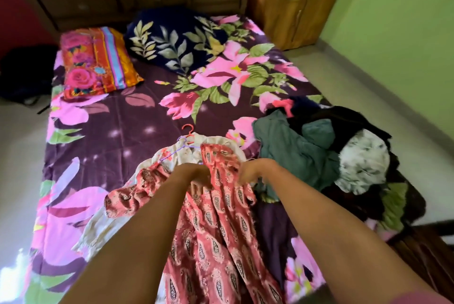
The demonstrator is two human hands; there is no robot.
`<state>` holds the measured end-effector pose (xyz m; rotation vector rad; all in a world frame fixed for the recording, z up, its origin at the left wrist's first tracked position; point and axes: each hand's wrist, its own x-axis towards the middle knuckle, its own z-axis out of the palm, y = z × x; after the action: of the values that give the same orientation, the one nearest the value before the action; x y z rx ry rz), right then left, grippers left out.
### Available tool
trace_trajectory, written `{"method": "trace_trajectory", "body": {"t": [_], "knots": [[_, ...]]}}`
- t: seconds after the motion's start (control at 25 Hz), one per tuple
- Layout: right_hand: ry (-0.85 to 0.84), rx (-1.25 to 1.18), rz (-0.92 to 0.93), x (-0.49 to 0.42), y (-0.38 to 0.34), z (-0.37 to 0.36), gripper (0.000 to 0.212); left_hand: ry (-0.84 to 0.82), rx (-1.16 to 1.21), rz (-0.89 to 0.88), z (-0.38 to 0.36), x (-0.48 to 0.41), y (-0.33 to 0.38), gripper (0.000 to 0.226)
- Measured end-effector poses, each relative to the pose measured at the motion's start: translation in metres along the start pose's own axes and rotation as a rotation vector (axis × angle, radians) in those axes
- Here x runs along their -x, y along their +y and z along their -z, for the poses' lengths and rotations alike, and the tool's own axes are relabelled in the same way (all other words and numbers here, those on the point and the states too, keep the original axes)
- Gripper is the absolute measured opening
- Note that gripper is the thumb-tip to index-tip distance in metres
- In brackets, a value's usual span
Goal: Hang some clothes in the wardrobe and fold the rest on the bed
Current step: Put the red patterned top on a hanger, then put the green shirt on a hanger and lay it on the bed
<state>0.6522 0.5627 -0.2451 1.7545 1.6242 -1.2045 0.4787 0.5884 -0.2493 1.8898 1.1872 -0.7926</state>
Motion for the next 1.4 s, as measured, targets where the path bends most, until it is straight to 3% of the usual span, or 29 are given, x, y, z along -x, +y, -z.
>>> {"method": "trace_trajectory", "body": {"t": [0.08,0.2,0.48,0.8,1.08,1.4], "knots": [[-0.056,-0.067,-0.063,0.04,0.027,-0.016,0.032,0.021,-0.065,-0.077,-0.009,0.01,0.036,0.035],[0.021,-0.164,-0.105,0.092,0.073,-0.038,0.042,0.156,-0.195,-0.222,-0.022,0.018,0.099,0.03],[0.19,-0.32,-0.185,0.191,0.192,-0.071,0.042,0.081,-0.359,-0.34,-0.048,0.025,0.243,0.027],[0.238,-0.308,-0.213,0.262,0.343,-0.107,0.044,0.089,-0.412,-0.426,-0.104,0.015,0.39,0.028],[0.182,-0.284,-0.148,0.234,0.385,-0.106,0.04,0.07,-0.376,-0.354,-0.119,-0.014,0.402,0.029],[0.107,-0.244,-0.091,0.12,0.373,-0.073,0.034,0.064,-0.32,-0.231,-0.097,-0.104,0.34,0.034]]}}
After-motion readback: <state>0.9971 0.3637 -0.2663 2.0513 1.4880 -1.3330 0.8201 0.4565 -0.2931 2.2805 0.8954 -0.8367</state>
